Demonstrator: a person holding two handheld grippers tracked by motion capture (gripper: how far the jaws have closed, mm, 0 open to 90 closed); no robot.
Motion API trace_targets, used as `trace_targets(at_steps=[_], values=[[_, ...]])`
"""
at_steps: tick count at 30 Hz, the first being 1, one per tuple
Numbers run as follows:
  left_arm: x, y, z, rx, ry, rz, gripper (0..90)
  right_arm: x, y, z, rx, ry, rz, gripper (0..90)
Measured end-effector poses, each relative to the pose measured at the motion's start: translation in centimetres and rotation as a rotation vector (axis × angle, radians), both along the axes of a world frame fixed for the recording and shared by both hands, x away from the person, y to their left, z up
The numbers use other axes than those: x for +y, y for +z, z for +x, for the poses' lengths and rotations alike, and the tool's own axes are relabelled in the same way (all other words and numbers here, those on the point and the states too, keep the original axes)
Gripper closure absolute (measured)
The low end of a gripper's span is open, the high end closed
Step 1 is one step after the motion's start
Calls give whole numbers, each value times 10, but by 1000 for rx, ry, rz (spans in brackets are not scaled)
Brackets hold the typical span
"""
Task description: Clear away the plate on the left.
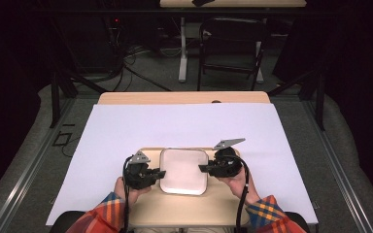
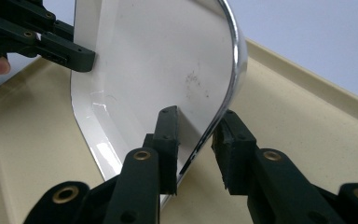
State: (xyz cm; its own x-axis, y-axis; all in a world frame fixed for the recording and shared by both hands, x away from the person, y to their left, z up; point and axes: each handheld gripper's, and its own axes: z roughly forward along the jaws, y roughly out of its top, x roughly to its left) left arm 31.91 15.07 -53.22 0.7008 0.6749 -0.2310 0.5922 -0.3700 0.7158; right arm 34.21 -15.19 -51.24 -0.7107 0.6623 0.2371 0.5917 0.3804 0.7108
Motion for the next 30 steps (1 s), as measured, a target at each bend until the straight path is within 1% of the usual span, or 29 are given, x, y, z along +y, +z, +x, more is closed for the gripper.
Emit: trace_targets(at_steps=[1,2,4,5,7,8,9,13,14,16,19,20,22,23,25,27,28,30], values=[[-1,0,0,-1,2,8,787,0,0,1,4,-2,0,708],[-1,0,1,6,6,8,786,0,-1,2,9,-5,2,704],[-2,-1,2,-1,2,23,779,1,-3,3,11,-10,-4,693],[-3,-3,4,0,10,18,779,1,-4,4,11,-10,-10,688],[-5,-3,5,-7,6,30,778,1,-5,5,13,-11,-22,679],[-5,-4,6,1,10,24,774,1,-5,5,20,-14,-22,674],[-5,-4,7,0,8,24,773,1,-5,5,17,-12,-27,671],[-6,-4,8,2,1,37,761,3,-7,8,19,-22,-33,655],[-6,-5,8,10,8,34,757,3,-8,8,20,-23,-35,651],[-7,-5,8,6,4,41,752,3,-9,10,18,-23,-34,649],[-7,-5,9,13,2,43,744,3,-10,11,21,-28,-38,644],[-7,-5,9,20,8,41,743,4,-10,12,22,-30,-36,642],[-7,-5,9,15,3,50,736,4,-11,13,23,-27,-43,638],[-8,-6,10,21,9,44,732,4,-11,13,26,-29,-41,636],[-8,-6,11,18,-1,57,717,4,-13,15,30,-30,-46,627],[-8,-8,12,34,9,46,707,6,-14,16,32,-33,-48,621],[-8,-8,11,30,2,53,702,6,-14,17,29,-29,-61,620],[-7,-7,10,36,1,53,699,6,-16,19,34,-28,-58,621]])
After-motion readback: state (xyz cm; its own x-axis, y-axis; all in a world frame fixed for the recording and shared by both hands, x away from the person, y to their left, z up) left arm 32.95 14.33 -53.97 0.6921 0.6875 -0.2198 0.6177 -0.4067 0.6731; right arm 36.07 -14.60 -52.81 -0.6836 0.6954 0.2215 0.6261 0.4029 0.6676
